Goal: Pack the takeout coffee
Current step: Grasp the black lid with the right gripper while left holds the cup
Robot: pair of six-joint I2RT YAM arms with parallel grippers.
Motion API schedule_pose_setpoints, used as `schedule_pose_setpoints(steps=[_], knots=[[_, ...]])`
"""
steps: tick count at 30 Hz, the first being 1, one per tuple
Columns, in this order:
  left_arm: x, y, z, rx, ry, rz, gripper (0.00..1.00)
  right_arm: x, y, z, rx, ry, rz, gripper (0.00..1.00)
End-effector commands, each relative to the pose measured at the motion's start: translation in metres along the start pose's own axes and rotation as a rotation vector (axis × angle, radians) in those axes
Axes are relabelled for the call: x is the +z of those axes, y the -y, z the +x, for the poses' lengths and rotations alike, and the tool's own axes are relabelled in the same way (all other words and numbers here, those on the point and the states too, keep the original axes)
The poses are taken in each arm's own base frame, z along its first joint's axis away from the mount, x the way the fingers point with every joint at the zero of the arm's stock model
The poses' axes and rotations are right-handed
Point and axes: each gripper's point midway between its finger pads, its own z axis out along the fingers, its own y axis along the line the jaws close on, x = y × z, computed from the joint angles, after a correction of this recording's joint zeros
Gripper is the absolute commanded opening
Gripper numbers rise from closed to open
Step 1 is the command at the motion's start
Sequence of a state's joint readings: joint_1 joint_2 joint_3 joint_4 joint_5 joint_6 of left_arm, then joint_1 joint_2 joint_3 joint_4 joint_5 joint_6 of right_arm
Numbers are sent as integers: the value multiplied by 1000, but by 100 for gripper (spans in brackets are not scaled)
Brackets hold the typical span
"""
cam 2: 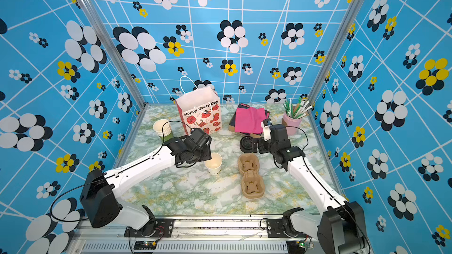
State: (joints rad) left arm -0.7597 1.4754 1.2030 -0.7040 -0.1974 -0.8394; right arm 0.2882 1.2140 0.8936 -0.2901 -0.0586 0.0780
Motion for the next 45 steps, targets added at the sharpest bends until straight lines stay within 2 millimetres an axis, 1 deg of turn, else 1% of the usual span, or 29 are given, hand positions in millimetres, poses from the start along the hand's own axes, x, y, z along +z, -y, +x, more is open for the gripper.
schedule_pose_setpoints(steps=[1, 3, 5, 7, 10, 16, 19, 23, 30, 34, 38, 45], knots=[[-27, 14, -28, 113, 131, 63, 71, 2, -8, -3, -16, -40, -30, 99], [-36, 18, -36, 152, 187, 100, 78, 6, -9, -4, -24, -64, -27, 99], [-46, 20, -43, 184, 249, 139, 90, 12, -8, -2, -41, -100, -11, 99], [-55, 22, -47, 214, 295, 165, 100, 18, -8, 0, -60, -134, 8, 99], [-65, 23, -48, 271, 339, 208, 99, 27, -11, 3, -77, -165, 22, 99], [-79, 18, -40, 345, 424, 305, 99, 52, -21, 4, -96, -203, 22, 99], [-77, 10, -37, 352, 428, 298, 99, 64, -23, 6, -93, -224, 28, 99], [-71, 9, -29, 375, 399, 301, 99, 74, -21, 11, -102, -257, 49, 99], [-66, 18, -24, 355, 390, 367, 99, 85, -16, 20, -115, -292, 83, 97], [-63, 24, -22, 355, 375, 387, 99, 89, -18, 24, -108, -312, 69, 96], [-61, 29, -24, 370, 369, 397, 99, 93, -23, 26, -106, -317, 47, 96], [-55, 43, -27, 372, 357, 426, 99, 101, -21, 30, -126, -344, 61, 96]])
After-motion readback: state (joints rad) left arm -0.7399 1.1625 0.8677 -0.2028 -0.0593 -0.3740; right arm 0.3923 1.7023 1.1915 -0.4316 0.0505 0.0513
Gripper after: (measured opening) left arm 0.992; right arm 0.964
